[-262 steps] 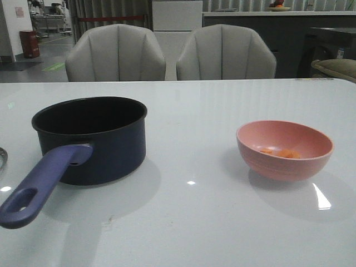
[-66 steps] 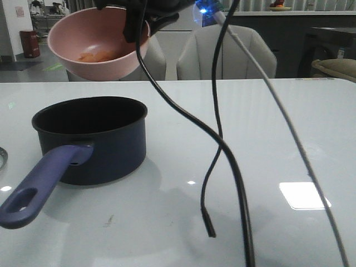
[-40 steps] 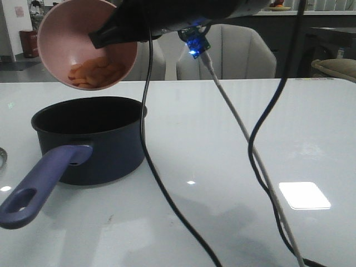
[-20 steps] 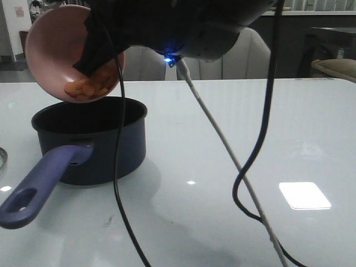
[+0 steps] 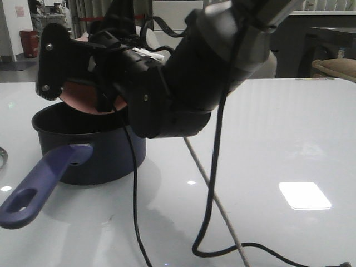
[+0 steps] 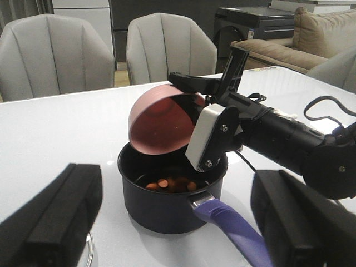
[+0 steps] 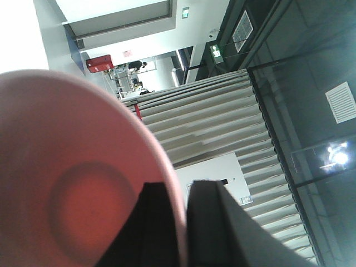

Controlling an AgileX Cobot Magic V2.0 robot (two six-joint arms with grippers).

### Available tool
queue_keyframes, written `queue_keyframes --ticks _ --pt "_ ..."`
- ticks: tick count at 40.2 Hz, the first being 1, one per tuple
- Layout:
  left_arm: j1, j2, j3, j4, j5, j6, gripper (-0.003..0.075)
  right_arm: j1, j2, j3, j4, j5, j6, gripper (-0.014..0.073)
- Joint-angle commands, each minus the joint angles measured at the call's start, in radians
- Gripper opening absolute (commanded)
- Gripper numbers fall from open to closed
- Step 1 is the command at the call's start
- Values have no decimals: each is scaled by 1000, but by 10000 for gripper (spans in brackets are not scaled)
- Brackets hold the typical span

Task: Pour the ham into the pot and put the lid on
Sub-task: 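Tilt the pink bowl to pour the orange slices into the saucepan, then carry the empty pink bowl back toward its spot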

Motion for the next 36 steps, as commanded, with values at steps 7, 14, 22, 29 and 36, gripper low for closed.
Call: queue_keyframes --ticks 7,14,22,29,36 --pt "-7 10 -29 -13 -75 0 583 -1 -140 -27 126 -56 451 134" --pt "-7 10 -29 -13 -75 0 582 -14 -275 -28 254 295 700 134" --pt "-7 10 -29 -13 -75 0 583 -41 -411 -28 398 671 739 134" --pt "-7 10 -29 -13 -75 0 583 -104 -504 -28 527 952 736 134" --pt "-7 10 -29 -13 -75 0 583 -207 -569 -28 518 1267 736 134"
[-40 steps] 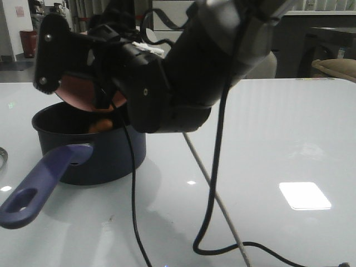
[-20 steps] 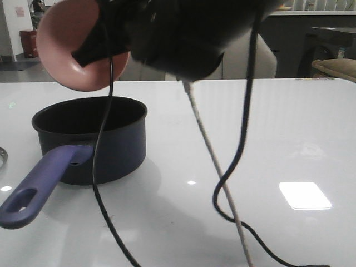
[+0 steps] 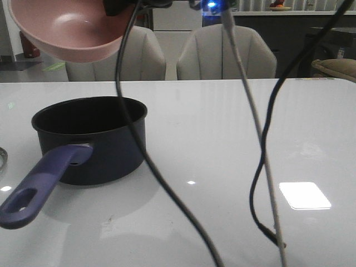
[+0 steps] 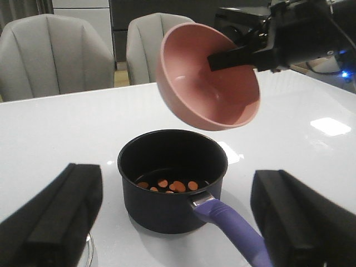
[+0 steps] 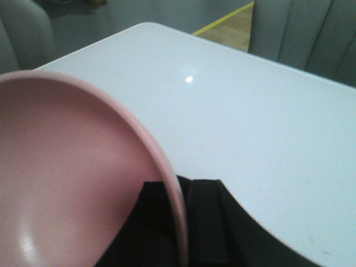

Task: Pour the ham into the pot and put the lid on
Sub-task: 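Carry the empty pink bowl back toward its spot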

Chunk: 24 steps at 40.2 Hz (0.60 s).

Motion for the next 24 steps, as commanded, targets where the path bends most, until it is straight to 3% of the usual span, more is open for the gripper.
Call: queue_keyframes --ticks 1,10,18,24 --pt "-7 10 -29 -13 -75 0 583 -65 -92 -28 -7 157 4 134" --pt "-7 10 -29 -13 -75 0 583 -215 -143 -28 -163 397 94 136" --pt "-7 10 -29 -13 -75 0 582 -310 -155 -28 -557 533 442 136" --pt "-7 10 -29 -13 -75 0 582 -375 -150 -28 -709 657 643 136"
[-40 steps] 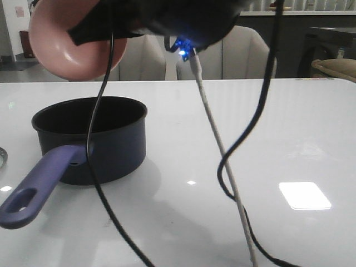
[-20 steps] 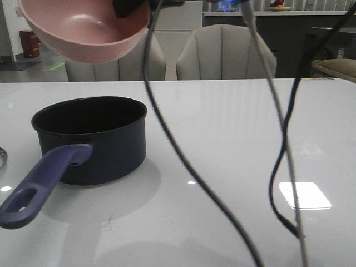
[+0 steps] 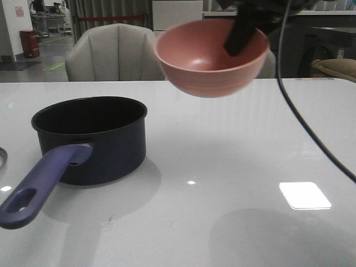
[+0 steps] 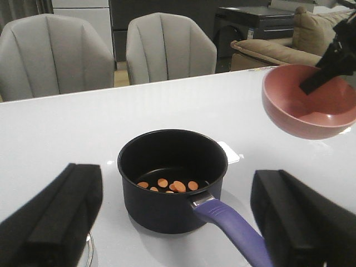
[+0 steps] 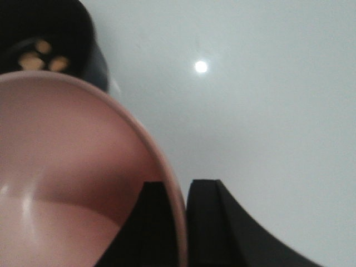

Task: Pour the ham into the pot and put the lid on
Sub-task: 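Carry the empty pink bowl back toward its spot, then lower the pink bowl onto the table and release it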

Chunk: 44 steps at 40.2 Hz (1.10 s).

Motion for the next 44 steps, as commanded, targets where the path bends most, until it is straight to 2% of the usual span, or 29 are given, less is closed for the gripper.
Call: queue_keyframes --ticks 1,12,17,31,44 --pt "-7 10 -29 -13 -75 0 582 -47 -44 -28 -79 27 117 136" --pt "-7 10 -29 -13 -75 0 582 -180 -7 -28 -76 105 119 136" --pt "-7 10 -29 -13 -75 0 583 -217 44 -28 -37 115 119 136" --pt "-7 10 -29 -13 -75 0 583 -219 190 -26 39 31 118 136" --pt "-7 10 -29 -13 -75 0 582 -218 250 -25 52 -7 118 141"
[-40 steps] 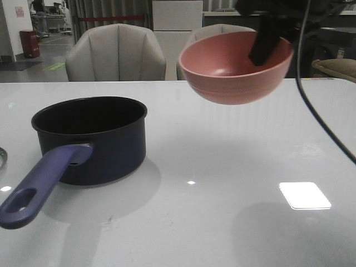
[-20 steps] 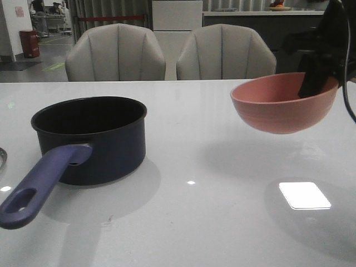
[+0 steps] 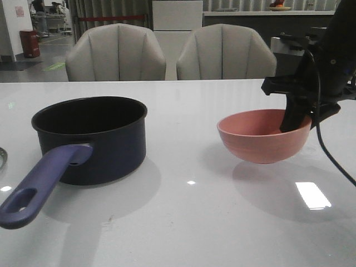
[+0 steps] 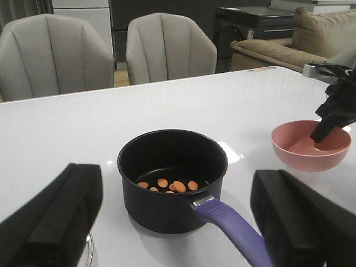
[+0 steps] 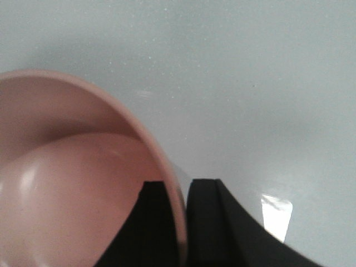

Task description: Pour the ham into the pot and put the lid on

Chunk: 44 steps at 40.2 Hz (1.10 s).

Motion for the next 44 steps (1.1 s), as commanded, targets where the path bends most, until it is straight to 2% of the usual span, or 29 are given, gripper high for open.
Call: queue_keyframes --ticks 1,6,15,18,23,34,44 --pt "-7 10 -29 -13 -75 0 582 1 -40 -25 16 -36 -2 143" --pt "-7 10 -29 -13 -75 0 582 1 -29 -25 16 -25 -2 196" --pt "-7 10 -29 -13 -75 0 582 1 -7 -25 15 3 -3 408" --pt "-7 10 -29 -13 -75 0 582 1 -9 -26 8 -1 -14 444" --pt "-7 10 -29 -13 -75 0 582 1 -41 -27 -24 -1 -44 448" --pt "-7 10 -29 -13 -75 0 583 7 -236 -24 -71 4 -66 448" --pt "-7 10 -29 -13 -75 0 582 73 -481 120 -71 -167 -67 448"
